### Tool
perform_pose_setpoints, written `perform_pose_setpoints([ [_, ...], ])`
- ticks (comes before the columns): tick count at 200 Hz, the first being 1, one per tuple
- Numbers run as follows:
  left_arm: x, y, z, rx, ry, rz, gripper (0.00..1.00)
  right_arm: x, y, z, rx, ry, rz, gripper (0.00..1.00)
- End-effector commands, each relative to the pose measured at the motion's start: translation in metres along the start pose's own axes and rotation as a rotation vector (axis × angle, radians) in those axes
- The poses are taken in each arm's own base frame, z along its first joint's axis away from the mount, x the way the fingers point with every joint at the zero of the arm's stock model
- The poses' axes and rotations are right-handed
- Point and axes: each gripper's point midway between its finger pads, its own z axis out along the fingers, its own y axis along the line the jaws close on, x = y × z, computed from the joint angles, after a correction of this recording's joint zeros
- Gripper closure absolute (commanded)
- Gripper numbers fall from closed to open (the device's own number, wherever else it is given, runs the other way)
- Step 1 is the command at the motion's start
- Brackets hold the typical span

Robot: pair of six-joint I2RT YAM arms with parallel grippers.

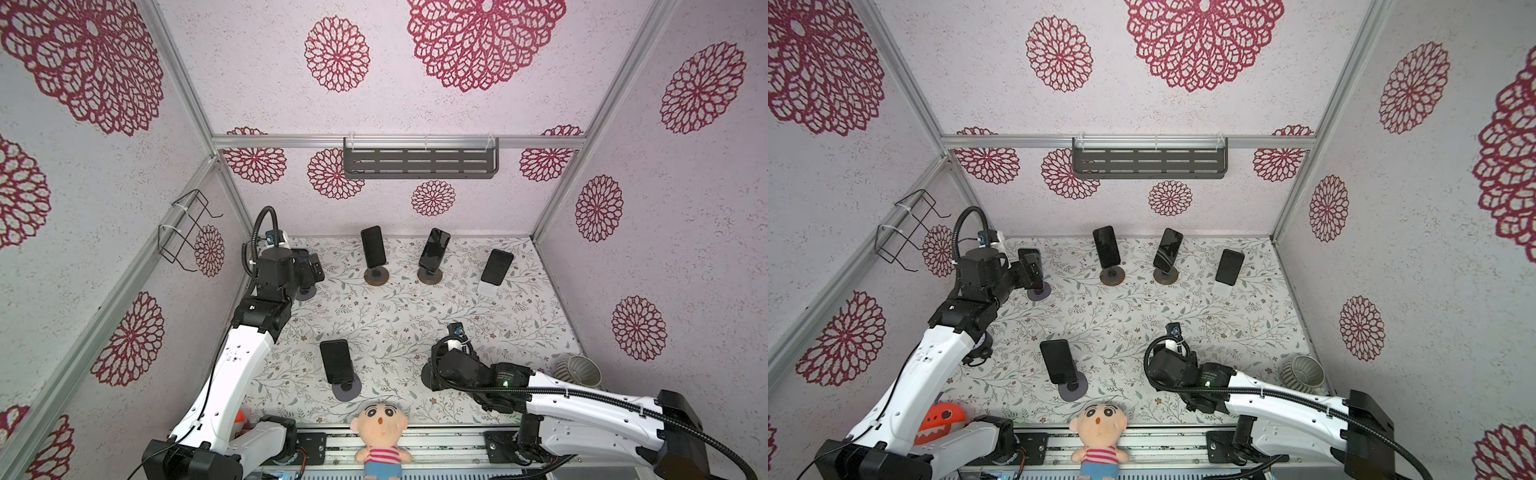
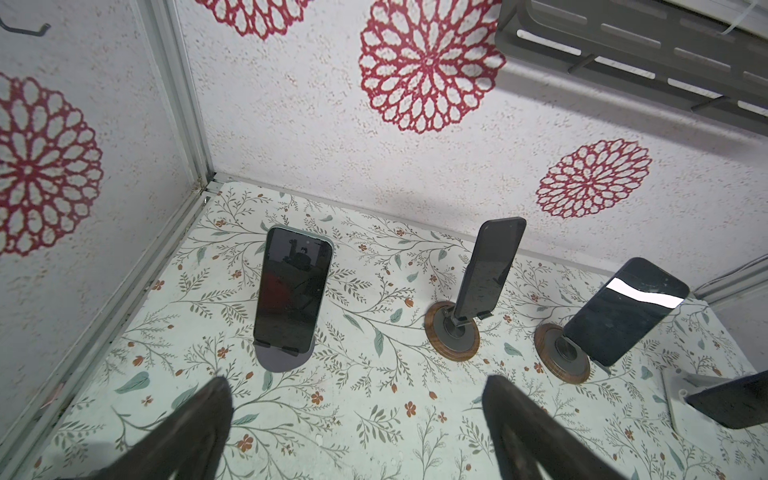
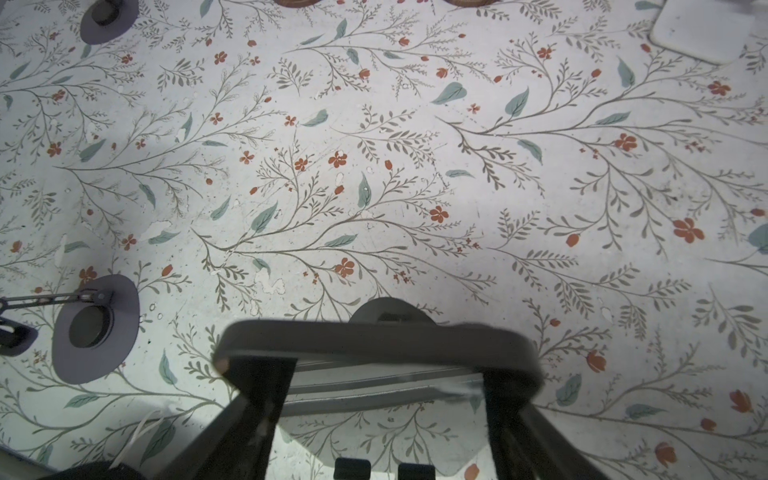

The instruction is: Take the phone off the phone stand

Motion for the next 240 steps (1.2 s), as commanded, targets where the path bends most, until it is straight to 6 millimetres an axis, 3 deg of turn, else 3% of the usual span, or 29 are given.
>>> perform_pose_setpoints([
  [1, -0.006, -0.008, 0.003, 0.034, -0.015, -0.015, 0.02, -0.016, 0.0, -0.01, -0.01, -0.026, 0.001, 0.24],
  [36, -0.01, -0.017, 0.002, 0.074, -0.006, -0.017, 0.02, -0.037, 0.01, -0.019, -0.057, -0.031, -0.05, 0.3],
  [69, -0.015, -0.039, -0.007, 0.17, 0.036, 0.028, 0.02, -0.064, 0.017, -0.03, -0.146, -0.042, -0.084, 0.38],
  [102, -0.003, -0.09, -0.023, 0.431, 0.178, 0.096, 0.09, -0.099, 0.025, -0.037, -0.211, -0.044, -0.204, 0.4],
  [123, 0.016, -0.126, -0.04, 0.591, 0.29, 0.177, 0.11, -0.131, 0.026, -0.033, -0.195, -0.101, -0.28, 0.42],
  [153, 0.033, -0.166, -0.063, 0.817, 0.369, 0.197, 0.15, -0.172, 0.045, -0.021, -0.34, -0.165, -0.324, 0.45],
  [192, 0.038, -0.193, -0.079, 0.998, 0.383, 0.137, 0.22, -0.181, 0.072, -0.009, -0.47, -0.099, -0.461, 0.47],
  [240, 0.07, -0.202, -0.068, 1.017, 0.478, 0.126, 0.3, -0.184, 0.087, 0.003, -0.53, -0.084, -0.481, 0.48],
])
